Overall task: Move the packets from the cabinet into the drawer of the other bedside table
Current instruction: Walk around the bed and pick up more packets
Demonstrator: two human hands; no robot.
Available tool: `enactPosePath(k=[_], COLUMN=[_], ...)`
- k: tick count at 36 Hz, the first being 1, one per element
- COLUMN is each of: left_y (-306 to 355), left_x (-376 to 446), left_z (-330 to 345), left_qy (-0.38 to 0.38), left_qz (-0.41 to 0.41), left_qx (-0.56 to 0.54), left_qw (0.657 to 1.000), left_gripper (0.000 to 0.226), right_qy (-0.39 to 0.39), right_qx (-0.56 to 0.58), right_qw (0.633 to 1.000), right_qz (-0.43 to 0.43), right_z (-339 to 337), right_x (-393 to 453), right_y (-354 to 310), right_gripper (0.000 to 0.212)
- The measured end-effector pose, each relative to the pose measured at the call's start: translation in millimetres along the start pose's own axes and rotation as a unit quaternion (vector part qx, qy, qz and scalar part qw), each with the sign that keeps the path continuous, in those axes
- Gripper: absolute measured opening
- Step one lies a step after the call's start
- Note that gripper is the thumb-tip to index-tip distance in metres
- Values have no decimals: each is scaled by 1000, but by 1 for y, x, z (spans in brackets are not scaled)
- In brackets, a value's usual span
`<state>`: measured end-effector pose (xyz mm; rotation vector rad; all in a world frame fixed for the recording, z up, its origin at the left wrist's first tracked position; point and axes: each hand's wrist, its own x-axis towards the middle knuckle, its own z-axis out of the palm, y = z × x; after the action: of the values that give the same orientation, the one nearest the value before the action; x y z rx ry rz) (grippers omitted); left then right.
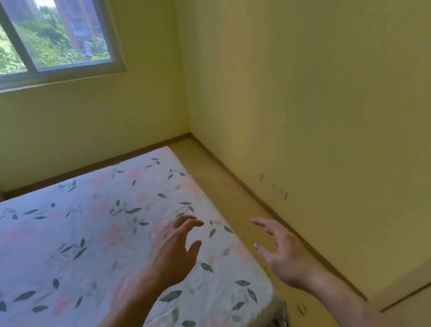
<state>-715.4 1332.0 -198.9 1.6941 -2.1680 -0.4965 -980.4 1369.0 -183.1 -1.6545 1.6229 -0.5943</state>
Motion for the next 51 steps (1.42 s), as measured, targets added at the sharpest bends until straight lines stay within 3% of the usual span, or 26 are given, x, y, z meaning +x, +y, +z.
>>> enactPosePath(k=[7,12,21,27,38,51], left_y=[87,145,229,251,224,92], left_x=[111,180,267,297,363,526], left_z=[34,66,118,127,111,61], left_qy=[-10,-8,35,50,92,128], left_qz=[45,39,-55,-109,-201,-254], left_qx=[11,20,9,25,45,29], left_qw=[999,999,998,993,974,958], left_gripper=[39,44,45,47,46,41], right_qy=[44,54,11,-35,-100,-153], right_qx=[20,12,-19,-36,-31,-29], right_qw=[999,998,997,992,973,961], right_qz=[17,-27,-76,-116,-206,-227], right_z=[-104,-173,-298,-342,-347,-295], right_x=[51,105,188,247,370,601], right_y=[56,101,172,182,150,75], right_gripper=[49,48,46,48,51,52])
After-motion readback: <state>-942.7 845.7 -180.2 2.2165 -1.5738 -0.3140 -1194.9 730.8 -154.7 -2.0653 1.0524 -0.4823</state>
